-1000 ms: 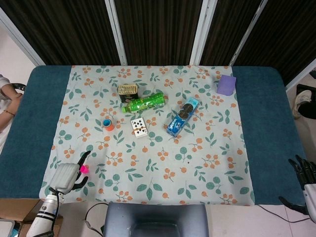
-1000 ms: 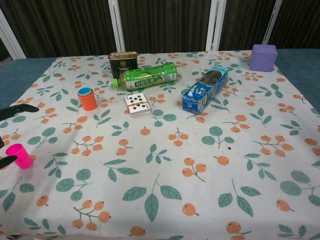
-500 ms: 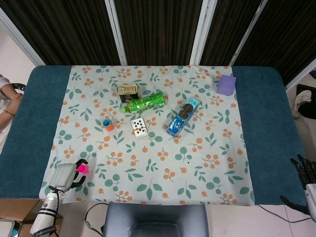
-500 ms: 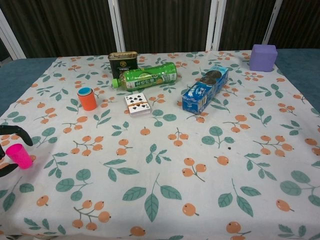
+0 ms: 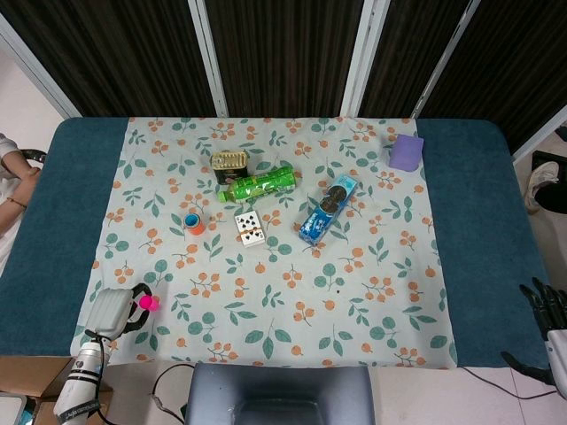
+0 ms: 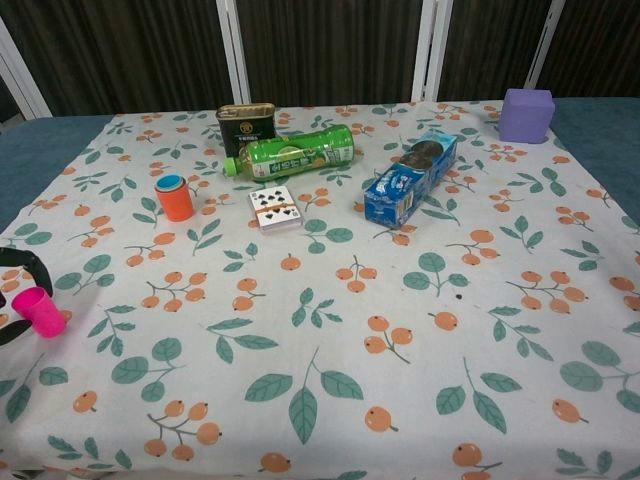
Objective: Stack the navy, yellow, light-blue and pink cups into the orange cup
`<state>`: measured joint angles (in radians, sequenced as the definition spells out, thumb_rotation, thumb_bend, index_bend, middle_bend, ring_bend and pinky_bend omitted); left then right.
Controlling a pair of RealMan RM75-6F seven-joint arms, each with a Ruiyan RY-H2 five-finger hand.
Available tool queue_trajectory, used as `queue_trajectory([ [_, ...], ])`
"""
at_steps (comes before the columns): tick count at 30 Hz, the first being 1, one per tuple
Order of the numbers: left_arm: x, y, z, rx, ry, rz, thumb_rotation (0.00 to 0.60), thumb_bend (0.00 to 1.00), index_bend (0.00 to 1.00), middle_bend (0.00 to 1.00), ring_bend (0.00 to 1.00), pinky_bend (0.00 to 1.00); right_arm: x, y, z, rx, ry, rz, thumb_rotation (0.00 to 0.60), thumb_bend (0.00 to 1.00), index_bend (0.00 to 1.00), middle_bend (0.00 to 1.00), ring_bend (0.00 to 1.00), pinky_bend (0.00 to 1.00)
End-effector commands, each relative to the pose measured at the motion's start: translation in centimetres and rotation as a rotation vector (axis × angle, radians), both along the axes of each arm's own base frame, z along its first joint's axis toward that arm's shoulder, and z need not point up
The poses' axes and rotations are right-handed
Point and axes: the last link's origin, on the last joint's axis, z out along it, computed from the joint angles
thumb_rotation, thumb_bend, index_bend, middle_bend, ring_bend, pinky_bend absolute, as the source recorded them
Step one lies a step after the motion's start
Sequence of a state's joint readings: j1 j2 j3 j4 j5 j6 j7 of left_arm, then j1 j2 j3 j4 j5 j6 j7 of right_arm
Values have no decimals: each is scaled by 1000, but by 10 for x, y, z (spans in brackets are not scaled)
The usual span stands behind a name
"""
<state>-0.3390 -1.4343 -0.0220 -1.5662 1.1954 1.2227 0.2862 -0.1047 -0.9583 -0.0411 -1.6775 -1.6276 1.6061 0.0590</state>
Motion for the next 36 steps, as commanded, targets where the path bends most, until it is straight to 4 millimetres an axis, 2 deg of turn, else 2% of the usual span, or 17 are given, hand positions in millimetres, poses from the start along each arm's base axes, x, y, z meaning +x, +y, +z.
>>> queue_trajectory([
  [1,0,1,0,6,-1,-4,600,364,506,1000,1000,1000,0,0,0,-1,-1,1,600,216,0,0,0,0],
  [6,2,5,4,29,-3,-11,600,367,581,1000,1000,1000,0,1,1,-2,-2,2,600,215,0,0,0,0],
  [9,15,23,13,88,-14,-45,600,369,607,1000,1000,1000,0,1,0,-1,-1,1,600,215,0,0,0,0],
  [15,70,91,34,263,-151,-103,600,369,608,1000,1000,1000,0,-1,-1,1,5,-5,600,215,0,0,0,0],
  [18,90,122,36,318,-206,-89,600,379,610,1000,1000,1000,-1,-2,1,-11,4,-8,600,216,0,0,0,0],
  [20,97,140,31,337,-207,-73,600,380,608,1000,1000,1000,-2,-3,3,-21,3,-15,600,215,0,0,0,0],
  [26,98,168,7,339,-157,-25,600,380,606,1000,1000,1000,-5,-5,8,-34,-2,-32,600,215,0,0,0,0],
  [36,88,175,-10,324,-117,-9,600,376,610,1000,1000,1000,-6,-4,11,-42,-8,-37,600,216,0,0,0,0],
])
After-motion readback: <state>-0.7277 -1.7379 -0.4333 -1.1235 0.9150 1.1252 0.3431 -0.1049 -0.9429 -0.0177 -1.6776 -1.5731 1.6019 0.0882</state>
